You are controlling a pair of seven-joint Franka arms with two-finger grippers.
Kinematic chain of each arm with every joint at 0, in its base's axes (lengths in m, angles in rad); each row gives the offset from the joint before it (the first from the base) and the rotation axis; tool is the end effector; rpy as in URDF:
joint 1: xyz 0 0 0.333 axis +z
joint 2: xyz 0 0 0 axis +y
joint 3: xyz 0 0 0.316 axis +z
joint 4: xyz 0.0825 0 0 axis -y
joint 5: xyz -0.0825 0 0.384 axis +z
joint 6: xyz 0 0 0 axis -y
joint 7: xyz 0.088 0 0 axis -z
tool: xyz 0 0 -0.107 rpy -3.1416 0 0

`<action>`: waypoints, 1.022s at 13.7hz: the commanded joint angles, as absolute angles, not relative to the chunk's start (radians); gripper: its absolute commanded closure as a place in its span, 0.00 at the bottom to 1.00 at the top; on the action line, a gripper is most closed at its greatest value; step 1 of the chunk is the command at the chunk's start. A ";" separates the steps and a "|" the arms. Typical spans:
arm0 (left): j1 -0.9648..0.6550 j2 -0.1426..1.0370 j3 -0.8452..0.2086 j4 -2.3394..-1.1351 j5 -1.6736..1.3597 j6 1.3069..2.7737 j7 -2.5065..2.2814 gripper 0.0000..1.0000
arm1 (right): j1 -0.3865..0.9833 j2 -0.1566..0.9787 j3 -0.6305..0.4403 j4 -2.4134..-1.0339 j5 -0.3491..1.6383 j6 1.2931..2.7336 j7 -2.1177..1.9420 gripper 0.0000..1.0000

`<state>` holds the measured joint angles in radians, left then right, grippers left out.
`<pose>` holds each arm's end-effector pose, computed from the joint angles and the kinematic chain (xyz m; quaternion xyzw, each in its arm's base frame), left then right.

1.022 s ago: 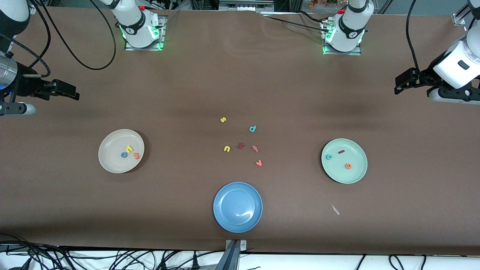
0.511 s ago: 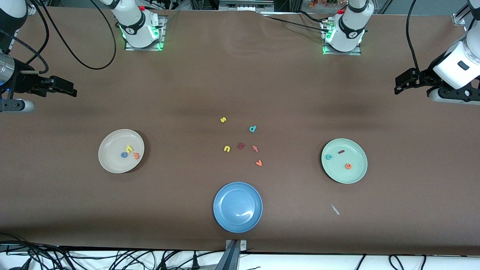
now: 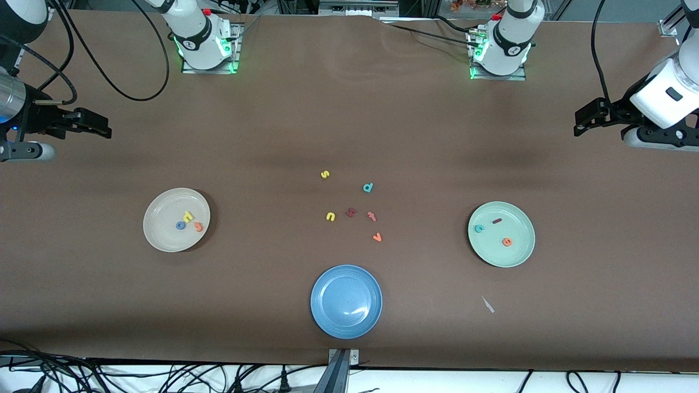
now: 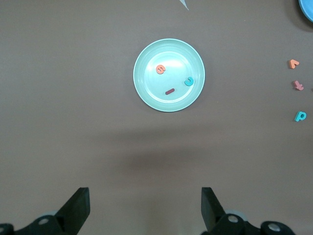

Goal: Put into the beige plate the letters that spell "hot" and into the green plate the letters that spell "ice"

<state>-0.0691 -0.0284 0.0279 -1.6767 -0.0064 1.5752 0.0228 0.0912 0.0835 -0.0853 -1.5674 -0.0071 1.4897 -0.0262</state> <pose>0.5422 -0.0228 0.5906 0.9988 -0.0319 -0.0366 0.0033 0.5675 0.0044 0.5730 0.9966 0.0159 -0.0804 0.0063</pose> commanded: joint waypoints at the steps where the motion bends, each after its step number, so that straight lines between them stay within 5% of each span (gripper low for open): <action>1: -0.083 -0.015 0.032 -1.646 0.009 1.552 0.020 0.00 | 0.083 0.074 -0.075 -1.572 -0.031 1.515 -0.040 0.00; 14: -0.091 -0.021 0.032 -1.646 0.006 1.554 0.008 0.00 | 0.100 0.083 -0.075 -1.574 -0.040 1.531 -0.026 0.00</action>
<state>-0.0807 -0.0284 0.0274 -1.6731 -0.0064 1.5748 0.0172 0.0957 0.0876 -0.0810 -1.5687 -0.0209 1.5237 -0.0263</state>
